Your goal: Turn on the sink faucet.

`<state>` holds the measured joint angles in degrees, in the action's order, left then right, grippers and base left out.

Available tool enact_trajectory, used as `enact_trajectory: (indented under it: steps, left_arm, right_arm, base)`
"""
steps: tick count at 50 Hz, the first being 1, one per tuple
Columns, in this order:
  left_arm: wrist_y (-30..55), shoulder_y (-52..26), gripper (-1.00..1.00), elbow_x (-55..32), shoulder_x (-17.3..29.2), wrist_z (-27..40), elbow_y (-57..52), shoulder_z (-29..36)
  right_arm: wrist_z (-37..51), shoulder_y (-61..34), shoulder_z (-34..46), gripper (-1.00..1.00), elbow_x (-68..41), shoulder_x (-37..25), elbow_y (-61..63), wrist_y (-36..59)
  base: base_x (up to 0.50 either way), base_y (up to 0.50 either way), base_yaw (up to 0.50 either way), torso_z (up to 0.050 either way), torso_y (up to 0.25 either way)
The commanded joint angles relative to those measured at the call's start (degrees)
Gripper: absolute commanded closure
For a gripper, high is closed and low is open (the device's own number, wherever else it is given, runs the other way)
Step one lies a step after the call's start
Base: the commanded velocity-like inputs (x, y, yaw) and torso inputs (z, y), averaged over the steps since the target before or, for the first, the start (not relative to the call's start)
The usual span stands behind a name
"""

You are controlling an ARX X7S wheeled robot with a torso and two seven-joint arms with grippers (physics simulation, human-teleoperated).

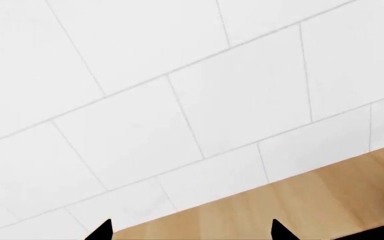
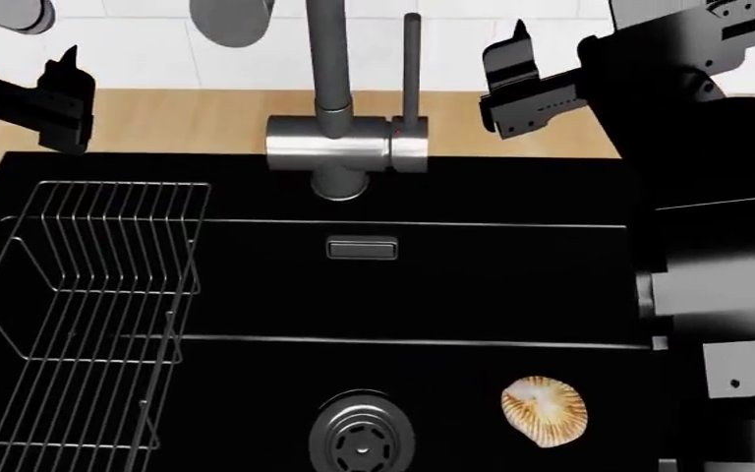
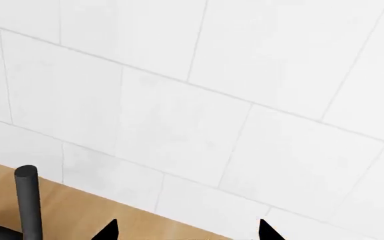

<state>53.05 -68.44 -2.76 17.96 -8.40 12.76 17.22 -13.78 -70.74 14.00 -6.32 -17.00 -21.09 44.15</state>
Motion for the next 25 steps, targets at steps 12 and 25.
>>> enact_trajectory:
  steps: [12, 25]
  left_arm:
    - [-1.58, 1.31, -1.0, -0.75, -0.95, 0.27, 1.33, -0.54]
    - [-0.37, 2.01, -1.0, -1.14, 0.1, 0.06, -0.42, -0.83]
  right_arm:
    - [-3.32, 3.28, 0.79, -1.0, -3.47, -0.05, 13.61, 10.76]
    - [-4.67, 3.75, 0.09, -1.0, -5.94, 2.0, 12.78, 10.78]
  base:
    - [0.0, 0.0, 0.0, 0.0, 0.0]
    - [0.0, 0.0, 0.0, 0.0, 0.0]
